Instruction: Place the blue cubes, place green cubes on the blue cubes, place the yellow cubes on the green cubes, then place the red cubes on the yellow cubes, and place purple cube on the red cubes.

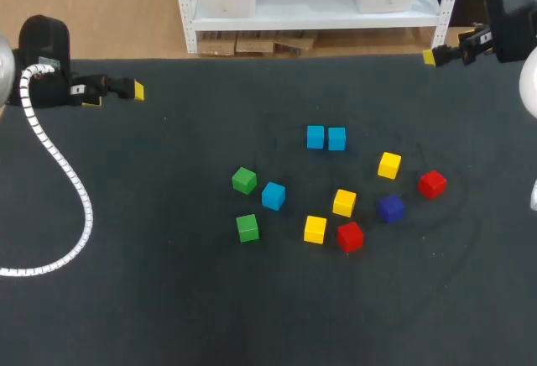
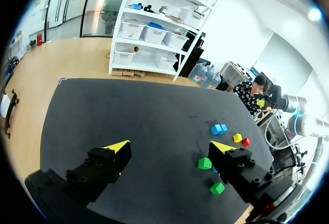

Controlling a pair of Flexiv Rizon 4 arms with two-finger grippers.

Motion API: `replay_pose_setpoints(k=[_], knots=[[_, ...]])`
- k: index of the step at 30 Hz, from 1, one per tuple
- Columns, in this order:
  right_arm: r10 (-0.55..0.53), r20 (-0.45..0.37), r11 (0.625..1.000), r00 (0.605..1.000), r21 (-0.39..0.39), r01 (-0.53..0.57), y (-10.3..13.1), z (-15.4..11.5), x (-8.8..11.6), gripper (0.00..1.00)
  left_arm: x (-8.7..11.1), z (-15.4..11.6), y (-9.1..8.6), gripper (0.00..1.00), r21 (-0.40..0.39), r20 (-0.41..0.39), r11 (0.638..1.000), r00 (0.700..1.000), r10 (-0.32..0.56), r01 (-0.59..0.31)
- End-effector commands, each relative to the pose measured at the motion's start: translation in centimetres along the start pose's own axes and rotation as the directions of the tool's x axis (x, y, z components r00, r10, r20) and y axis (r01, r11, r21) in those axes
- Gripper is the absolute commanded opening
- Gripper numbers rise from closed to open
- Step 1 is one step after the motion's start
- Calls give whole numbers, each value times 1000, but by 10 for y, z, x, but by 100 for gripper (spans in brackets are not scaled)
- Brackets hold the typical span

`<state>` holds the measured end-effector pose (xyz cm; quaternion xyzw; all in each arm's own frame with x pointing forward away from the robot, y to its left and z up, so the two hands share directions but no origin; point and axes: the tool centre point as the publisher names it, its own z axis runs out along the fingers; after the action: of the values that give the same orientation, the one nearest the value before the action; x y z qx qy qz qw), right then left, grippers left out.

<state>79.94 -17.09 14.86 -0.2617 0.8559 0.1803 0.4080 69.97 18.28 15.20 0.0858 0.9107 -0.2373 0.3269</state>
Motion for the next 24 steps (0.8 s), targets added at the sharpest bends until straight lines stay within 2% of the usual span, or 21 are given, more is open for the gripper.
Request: replay_pose_setpoints(k=[1, 4, 6, 7, 8, 9, 12, 14, 17, 20, 24], knots=[[-1, 4, 1000, 1000, -9, 1, -2, 0, 1, 100, 1, 0, 2, 100, 11, 6, 1000, 1000, 2, -2], [-1, 4, 1000, 1000, -9, 1, -2, 0, 1, 100, 1, 0, 2, 100, 11, 6, 1000, 1000, 2, -2], [-1, 4, 1000, 1000, -9, 1, -2, 0, 1, 100, -4, -4, -13, 100, 38, -9, 999, 1000, 18, -18], [-1, 4, 1000, 1000, -9, 1, -2, 0, 1, 100, -5, -4, -22, 100, -25, -26, 997, 997, 76, -77], [-1, 4, 1000, 1000, -9, 1, -2, 0, 1, 100, -4, -2, -33, 100, -74, -60, 986, 987, 148, -152], [-1, 4, 1000, 1000, -9, 1, -2, 0, 1, 100, -3, 0, -43, 100, -73, -92, 974, 974, 206, -212], [-1, 4, 1000, 1000, -9, 1, -2, 0, 1, 100, 3, 9, -70, 100, -30, -205, 940, 923, 327, -340], [-1, 4, 1000, 1000, -9, 1, -2, 0, 1, 100, 7, 14, -85, 100, 31, -249, 929, 898, 364, -368], [-1, 4, 1000, 1000, -9, 1, -2, 0, 1, 100, 16, 24, -108, 100, 96, -321, 879, 821, 472, -467], [-1, 4, 1000, 1000, -9, 1, -2, 0, 1, 100, 27, 33, -128, 100, 191, -373, 802, 714, 592, -566], [-1, 4, 1000, 1000, -9, 1, -2, 0, 1, 100, 40, 44, -150, 100, 283, -422, 705, 576, 700, -650]])
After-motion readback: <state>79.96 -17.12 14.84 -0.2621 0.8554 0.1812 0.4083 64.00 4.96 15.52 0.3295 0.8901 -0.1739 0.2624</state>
